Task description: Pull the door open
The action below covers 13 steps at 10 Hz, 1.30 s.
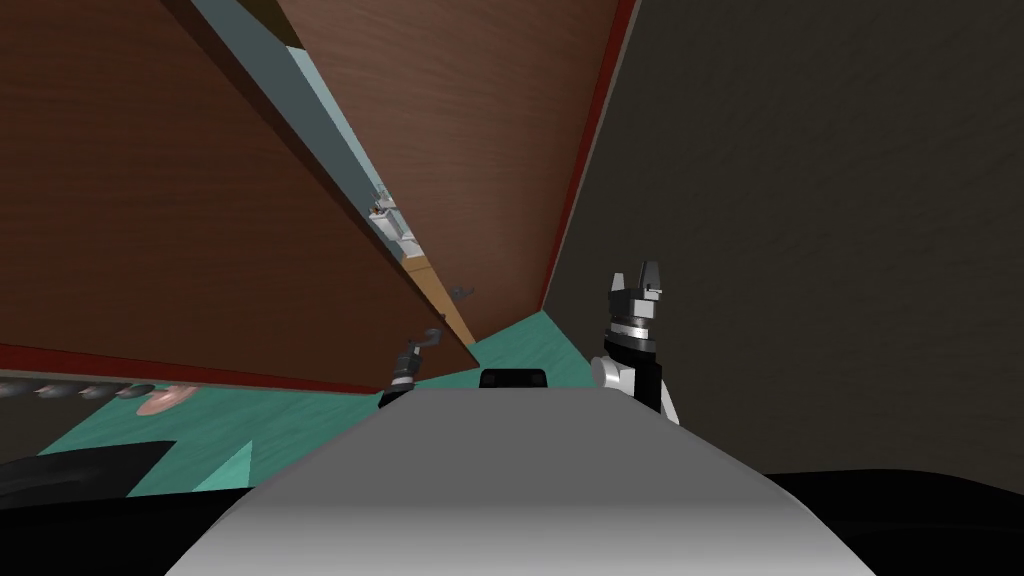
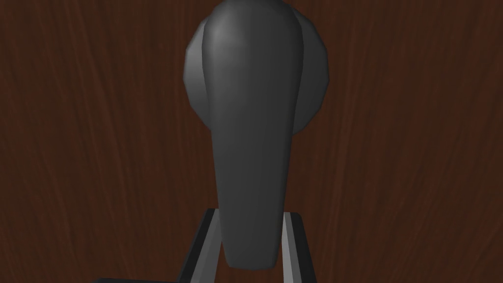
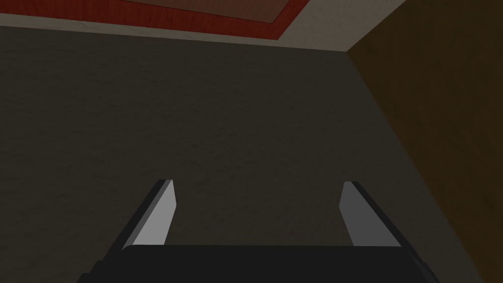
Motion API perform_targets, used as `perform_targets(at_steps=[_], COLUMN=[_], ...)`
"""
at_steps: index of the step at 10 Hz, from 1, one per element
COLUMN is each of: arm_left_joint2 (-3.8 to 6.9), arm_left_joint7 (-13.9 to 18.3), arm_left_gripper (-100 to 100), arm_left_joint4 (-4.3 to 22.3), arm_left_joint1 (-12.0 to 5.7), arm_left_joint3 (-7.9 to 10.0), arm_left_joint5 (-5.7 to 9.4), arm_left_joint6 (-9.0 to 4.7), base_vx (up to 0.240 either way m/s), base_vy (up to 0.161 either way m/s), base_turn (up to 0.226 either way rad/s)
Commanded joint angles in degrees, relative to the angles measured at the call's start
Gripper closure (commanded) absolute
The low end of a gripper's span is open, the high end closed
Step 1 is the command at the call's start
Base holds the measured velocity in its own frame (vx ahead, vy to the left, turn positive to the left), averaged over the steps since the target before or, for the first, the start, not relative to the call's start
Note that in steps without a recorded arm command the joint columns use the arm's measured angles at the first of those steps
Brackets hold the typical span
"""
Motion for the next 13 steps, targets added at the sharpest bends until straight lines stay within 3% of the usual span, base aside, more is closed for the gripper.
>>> perform_targets(at_steps=[1,5,6,7,11,13], arm_left_joint2=[-0.02,1.11,1.42,1.77,2.46,2.96], arm_left_joint7=[0.8,2.7,2.4,2.9,3.9,4.6], arm_left_gripper=[100,100,100,100,100,100], arm_left_joint4=[-0.6,-0.5,0.0,0.8,1.9,2.7], arm_left_joint1=[1.36,3.30,3.02,3.46,4.21,4.77], arm_left_joint3=[-1.54,-3.54,-2.65,-3.20,-4.29,-5.08], arm_left_joint5=[-0.71,-1.61,-1.17,-1.42,-1.91,-2.26], arm_left_joint6=[-1.66,-4.95,-4.23,-5.60,-8.30,-10.28], base_vx=[-0.212,-0.192,-0.075,-0.143,-0.202,-0.235], base_vy=[0.031,0.032,0.025,0.034,0.035,0.054], base_turn=[-0.128,-0.132,-0.010,-0.152,-0.157,-0.160])
